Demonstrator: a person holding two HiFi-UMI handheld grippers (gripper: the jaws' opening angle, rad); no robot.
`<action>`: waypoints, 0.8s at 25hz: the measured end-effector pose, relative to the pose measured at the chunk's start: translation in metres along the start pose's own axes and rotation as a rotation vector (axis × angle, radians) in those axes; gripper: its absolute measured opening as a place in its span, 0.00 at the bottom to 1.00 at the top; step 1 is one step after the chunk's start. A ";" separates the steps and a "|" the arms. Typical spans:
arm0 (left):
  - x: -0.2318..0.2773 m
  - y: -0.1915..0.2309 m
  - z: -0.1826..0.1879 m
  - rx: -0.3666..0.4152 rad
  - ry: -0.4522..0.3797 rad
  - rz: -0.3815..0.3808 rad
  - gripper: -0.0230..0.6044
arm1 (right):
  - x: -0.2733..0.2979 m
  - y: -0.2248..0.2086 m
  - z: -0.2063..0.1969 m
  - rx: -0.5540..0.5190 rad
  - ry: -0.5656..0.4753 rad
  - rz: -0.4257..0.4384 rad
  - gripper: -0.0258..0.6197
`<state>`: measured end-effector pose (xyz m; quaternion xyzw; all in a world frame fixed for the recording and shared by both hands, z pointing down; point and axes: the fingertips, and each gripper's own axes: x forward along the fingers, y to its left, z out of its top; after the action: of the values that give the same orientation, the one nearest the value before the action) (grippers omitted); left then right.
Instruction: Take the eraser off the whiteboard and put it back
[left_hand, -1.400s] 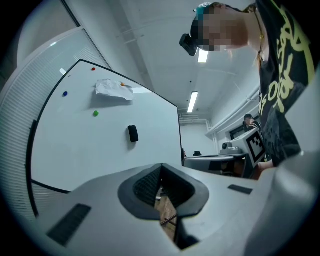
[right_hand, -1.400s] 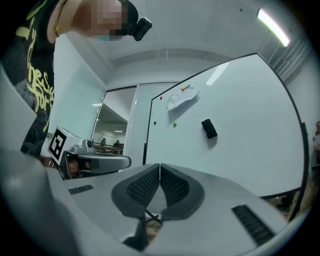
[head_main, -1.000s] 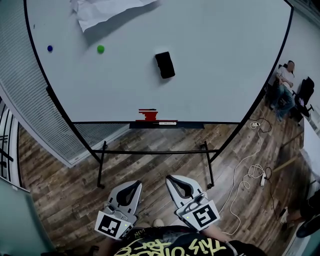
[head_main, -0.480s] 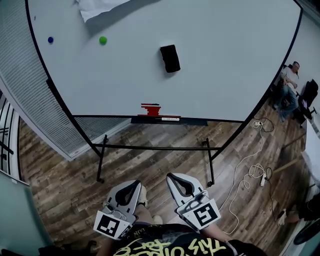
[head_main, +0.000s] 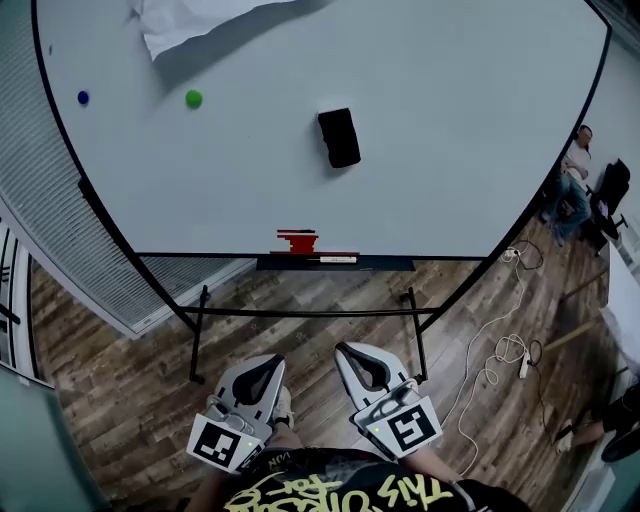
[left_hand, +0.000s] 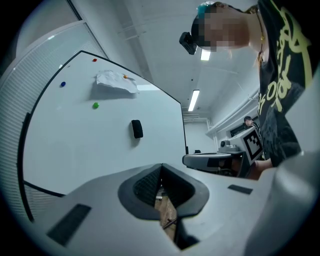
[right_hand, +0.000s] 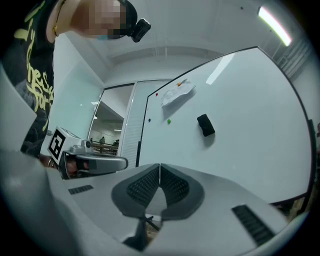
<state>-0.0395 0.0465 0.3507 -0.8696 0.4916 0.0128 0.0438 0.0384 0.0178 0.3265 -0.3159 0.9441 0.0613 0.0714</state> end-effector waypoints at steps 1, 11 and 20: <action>0.003 0.004 0.000 0.002 0.000 -0.004 0.05 | 0.005 -0.003 0.000 -0.002 -0.002 -0.003 0.06; 0.036 0.051 0.003 0.007 -0.015 -0.009 0.05 | 0.047 -0.031 -0.004 -0.010 -0.002 -0.034 0.06; 0.062 0.089 0.005 -0.002 -0.019 -0.027 0.05 | 0.086 -0.054 -0.006 -0.005 -0.009 -0.066 0.05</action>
<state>-0.0834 -0.0513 0.3357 -0.8761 0.4792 0.0211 0.0476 0.0027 -0.0761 0.3134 -0.3468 0.9327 0.0625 0.0769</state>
